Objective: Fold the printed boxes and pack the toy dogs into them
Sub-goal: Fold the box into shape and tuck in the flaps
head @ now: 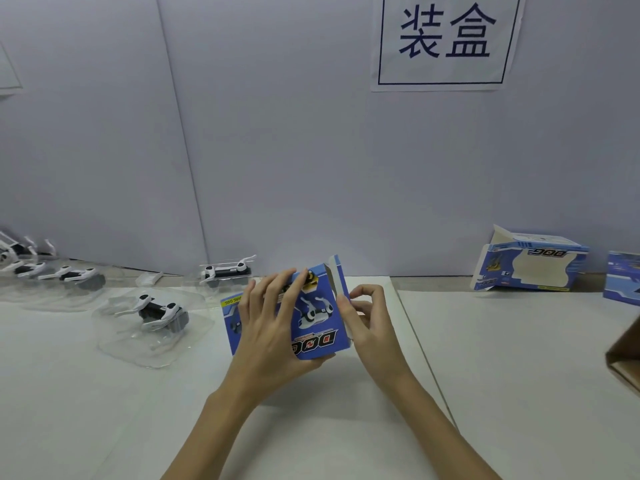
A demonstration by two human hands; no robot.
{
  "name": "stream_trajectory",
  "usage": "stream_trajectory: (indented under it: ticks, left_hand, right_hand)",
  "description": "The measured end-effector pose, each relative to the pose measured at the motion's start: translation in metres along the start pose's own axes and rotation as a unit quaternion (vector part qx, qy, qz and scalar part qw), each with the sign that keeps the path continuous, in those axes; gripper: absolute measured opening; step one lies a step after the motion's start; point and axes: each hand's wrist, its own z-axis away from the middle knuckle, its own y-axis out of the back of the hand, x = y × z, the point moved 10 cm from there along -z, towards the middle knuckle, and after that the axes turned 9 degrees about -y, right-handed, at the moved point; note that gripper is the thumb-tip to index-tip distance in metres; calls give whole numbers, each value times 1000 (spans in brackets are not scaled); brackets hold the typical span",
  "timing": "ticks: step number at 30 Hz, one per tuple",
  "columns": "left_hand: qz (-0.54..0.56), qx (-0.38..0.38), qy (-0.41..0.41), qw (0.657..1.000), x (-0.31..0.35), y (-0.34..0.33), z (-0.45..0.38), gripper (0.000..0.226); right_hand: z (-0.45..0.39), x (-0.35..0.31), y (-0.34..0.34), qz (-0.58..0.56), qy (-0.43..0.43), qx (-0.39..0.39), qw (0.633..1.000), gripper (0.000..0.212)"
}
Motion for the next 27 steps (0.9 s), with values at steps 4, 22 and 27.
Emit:
stream_trajectory:
  ticks: [4, 22, 27]
  left_hand:
    - [-4, -8, -9, 1000, 0, -4, 1, 114]
    - [-53, 1, -27, 998, 7, -4, 3, 106]
    - [-107, -30, -69, 991, 16, -4, 1, 85]
  right_hand:
    - [3, -3, -5, 9, 21, -4, 1000, 45]
    - [4, -4, -4, 52, 40, -44, 997, 53]
    - [5, -9, -3, 33, 40, -63, 997, 52]
